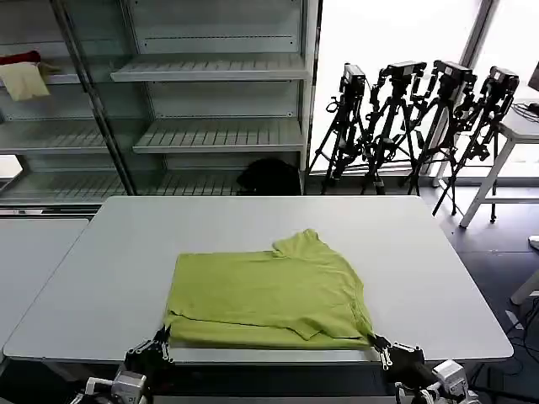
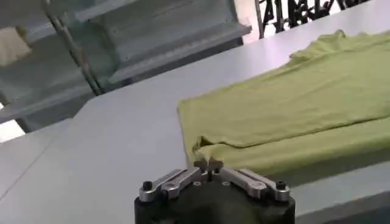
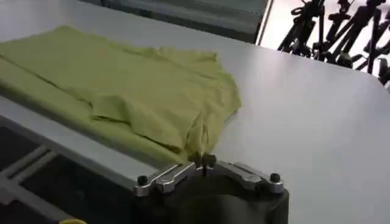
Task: Fold and organize the clothes.
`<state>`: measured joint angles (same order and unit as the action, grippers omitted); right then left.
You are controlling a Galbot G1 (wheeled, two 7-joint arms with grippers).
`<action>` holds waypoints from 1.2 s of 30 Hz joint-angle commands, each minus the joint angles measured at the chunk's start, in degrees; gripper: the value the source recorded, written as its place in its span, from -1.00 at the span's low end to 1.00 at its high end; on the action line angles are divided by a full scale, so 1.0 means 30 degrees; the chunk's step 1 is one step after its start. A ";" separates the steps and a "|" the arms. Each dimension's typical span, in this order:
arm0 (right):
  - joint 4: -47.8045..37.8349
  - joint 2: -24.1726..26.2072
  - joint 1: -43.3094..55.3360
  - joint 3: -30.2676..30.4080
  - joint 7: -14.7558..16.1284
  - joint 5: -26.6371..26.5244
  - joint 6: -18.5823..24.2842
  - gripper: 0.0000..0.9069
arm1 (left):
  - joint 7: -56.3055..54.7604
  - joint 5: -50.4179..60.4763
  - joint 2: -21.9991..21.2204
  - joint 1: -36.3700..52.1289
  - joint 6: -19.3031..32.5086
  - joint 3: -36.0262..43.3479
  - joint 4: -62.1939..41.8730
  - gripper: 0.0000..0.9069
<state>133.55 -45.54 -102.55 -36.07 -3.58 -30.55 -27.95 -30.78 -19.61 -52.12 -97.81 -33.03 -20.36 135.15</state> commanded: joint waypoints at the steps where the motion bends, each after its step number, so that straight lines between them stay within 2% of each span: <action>1: 0.0276 0.0028 -0.0660 -0.0163 -0.0244 0.0034 0.0041 1.00 | -0.0894 0.0751 -0.0167 -0.0933 -0.0012 0.0085 0.0315 1.00; 8: 0.1116 -0.0006 -0.0474 -0.0849 -0.1126 -0.0291 -0.0054 1.00 | -0.1457 0.1392 -0.0149 -0.0907 -0.0013 -0.0031 0.1272 1.00; 13: 0.2189 0.0130 -0.0085 -0.1910 -0.1594 -0.0999 -0.0057 1.00 | -0.1307 0.1118 -0.0012 -0.0513 -0.0009 -0.0168 0.3400 1.00; 17: 0.1074 0.0090 0.3062 -0.1809 -0.1499 -0.1673 -0.0012 1.00 | 0.0103 -0.2183 0.0339 0.2866 -0.0005 -0.0381 0.3362 1.00; 21: -0.1145 -0.0100 0.7380 -0.0247 -0.1021 -0.2293 -0.0151 1.00 | 0.2202 -0.4932 0.0374 0.6275 0.0093 -0.0600 0.0504 1.00; 22: -0.2816 -0.0157 0.9737 0.0769 -0.0928 -0.2825 -0.0317 1.00 | 0.2826 -0.5160 0.0399 0.6726 0.0453 -0.0586 -0.0119 1.00; 28: -0.7713 -0.0890 1.7328 0.5793 -0.0221 -0.4539 -0.1396 1.00 | 0.4868 -0.5777 0.0356 0.9852 0.1223 -0.0025 -0.3255 1.00; 36: -1.2667 -0.3078 2.2932 1.0705 0.0005 -0.3930 -0.1752 1.00 | 0.6101 -0.7313 0.0522 1.3216 -0.0011 0.0465 -0.7292 1.00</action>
<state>108.54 -51.34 -52.67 -16.00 -3.88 -40.65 -32.06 -18.27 -35.62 -50.83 -70.22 -31.71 -19.58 124.58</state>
